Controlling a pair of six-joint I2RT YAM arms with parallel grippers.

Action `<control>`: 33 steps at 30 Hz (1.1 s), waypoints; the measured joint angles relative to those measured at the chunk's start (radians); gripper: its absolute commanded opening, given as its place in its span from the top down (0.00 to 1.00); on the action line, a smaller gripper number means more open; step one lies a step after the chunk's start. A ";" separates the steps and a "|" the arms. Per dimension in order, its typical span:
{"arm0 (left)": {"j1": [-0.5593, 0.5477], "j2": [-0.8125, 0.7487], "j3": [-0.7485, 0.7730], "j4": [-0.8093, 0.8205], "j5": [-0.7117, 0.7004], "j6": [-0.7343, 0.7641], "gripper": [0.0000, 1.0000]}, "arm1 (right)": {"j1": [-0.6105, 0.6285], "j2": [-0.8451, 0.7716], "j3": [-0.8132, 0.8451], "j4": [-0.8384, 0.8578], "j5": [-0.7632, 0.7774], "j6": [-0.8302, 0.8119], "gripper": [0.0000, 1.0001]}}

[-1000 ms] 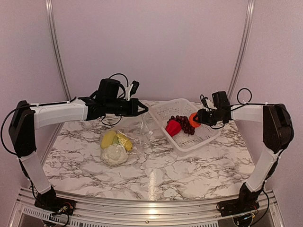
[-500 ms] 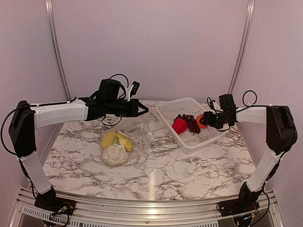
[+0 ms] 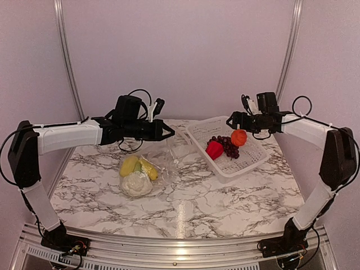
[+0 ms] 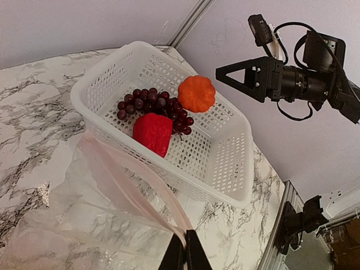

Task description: Open the zip-top bag and remove the fake food

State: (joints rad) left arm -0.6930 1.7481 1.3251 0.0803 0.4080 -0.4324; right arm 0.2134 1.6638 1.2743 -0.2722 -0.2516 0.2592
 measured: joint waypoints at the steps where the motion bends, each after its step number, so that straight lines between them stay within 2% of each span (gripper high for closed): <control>1: 0.000 -0.005 0.000 0.000 0.000 0.001 1.00 | 0.014 -0.007 0.013 0.000 0.003 -0.003 0.04; 5: 0.000 -0.021 -0.001 -0.002 -0.001 0.005 1.00 | 0.079 -0.035 0.053 -0.003 0.021 -0.006 0.05; 7: 0.000 -0.024 -0.001 -0.003 -0.001 0.007 1.00 | 0.104 -0.036 0.066 -0.012 0.034 -0.008 0.09; 15: 0.000 -0.029 -0.006 -0.004 -0.001 0.008 1.00 | 0.179 -0.047 0.055 -0.003 -0.038 -0.019 0.33; 21: 0.000 -0.036 -0.013 -0.003 -0.001 0.007 1.00 | 0.314 -0.043 0.040 0.058 -0.164 0.024 0.50; 28: 0.000 -0.062 -0.061 0.015 -0.001 -0.006 1.00 | 0.435 0.115 0.114 0.096 -0.210 0.103 0.73; 33: 0.000 -0.074 -0.091 0.039 -0.002 -0.022 1.00 | 0.488 0.283 0.239 0.074 -0.183 0.156 0.76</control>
State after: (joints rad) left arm -0.6930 1.6737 1.2339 0.1192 0.4065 -0.4541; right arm 0.7013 1.9469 1.5135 -0.1986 -0.4343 0.4156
